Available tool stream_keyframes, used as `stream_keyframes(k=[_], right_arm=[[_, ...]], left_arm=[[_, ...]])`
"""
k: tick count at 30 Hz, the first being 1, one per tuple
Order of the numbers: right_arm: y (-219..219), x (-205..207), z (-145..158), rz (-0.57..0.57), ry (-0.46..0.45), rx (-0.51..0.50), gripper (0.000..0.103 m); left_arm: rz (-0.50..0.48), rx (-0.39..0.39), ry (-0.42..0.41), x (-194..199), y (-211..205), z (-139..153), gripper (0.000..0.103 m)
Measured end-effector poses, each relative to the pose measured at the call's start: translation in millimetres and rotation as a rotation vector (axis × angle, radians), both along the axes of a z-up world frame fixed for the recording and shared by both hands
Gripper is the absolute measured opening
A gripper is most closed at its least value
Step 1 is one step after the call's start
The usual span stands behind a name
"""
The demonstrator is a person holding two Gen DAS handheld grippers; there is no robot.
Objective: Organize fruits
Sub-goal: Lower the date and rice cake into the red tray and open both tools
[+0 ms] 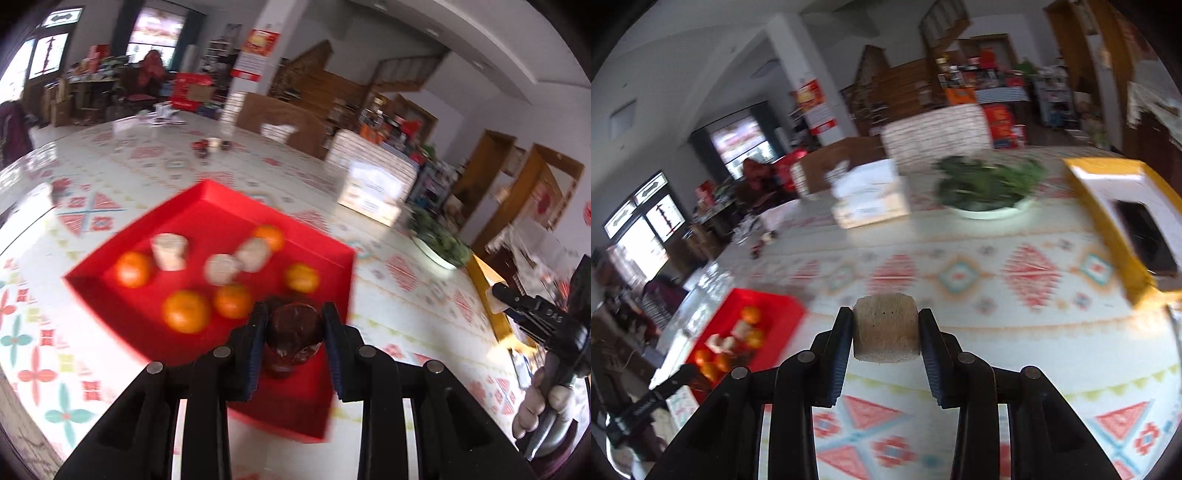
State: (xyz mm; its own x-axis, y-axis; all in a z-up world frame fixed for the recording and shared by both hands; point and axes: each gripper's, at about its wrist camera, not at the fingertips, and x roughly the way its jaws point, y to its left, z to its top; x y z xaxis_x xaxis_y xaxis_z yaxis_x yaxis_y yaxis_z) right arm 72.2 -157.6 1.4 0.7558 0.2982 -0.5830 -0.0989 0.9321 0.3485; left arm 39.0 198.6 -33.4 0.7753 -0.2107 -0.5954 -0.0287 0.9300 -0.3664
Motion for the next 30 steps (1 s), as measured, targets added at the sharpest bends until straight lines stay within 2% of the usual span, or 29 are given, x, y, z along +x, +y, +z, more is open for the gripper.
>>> stream_keyframes(k=[6,10,16,19,23,28,30], right_arm=[[89,21,-4,0.177,0.048,0.003,0.039],[149,39,-17,0.297,0.107,0.003,0.040],[219,67,-35,0.413,0.171,0.001,0.040],[244,85,-40,0.444,0.201,0.018,0.040],[275,107,-52,0.455,0.240,0.008,0.039],[296,122,-63,0.452,0.249,-0.001,0.041],[296,125,-62,0.442,0.247,0.020,0.045]], left_arm=[[0.075,-0.026,0.033,8,40,-17,0.029],[0.106,-0.040,0.050,17,59,-26,0.029],[0.132,-0.036,0.081,30,74,-35,0.029],[0.128,-0.062,0.092,30,79,-41,0.038],[0.144,-0.084,0.068,20,87,-34,0.052],[0.184,-0.086,0.057,12,100,-27,0.058],[0.188,-0.096,0.055,10,104,-27,0.060]])
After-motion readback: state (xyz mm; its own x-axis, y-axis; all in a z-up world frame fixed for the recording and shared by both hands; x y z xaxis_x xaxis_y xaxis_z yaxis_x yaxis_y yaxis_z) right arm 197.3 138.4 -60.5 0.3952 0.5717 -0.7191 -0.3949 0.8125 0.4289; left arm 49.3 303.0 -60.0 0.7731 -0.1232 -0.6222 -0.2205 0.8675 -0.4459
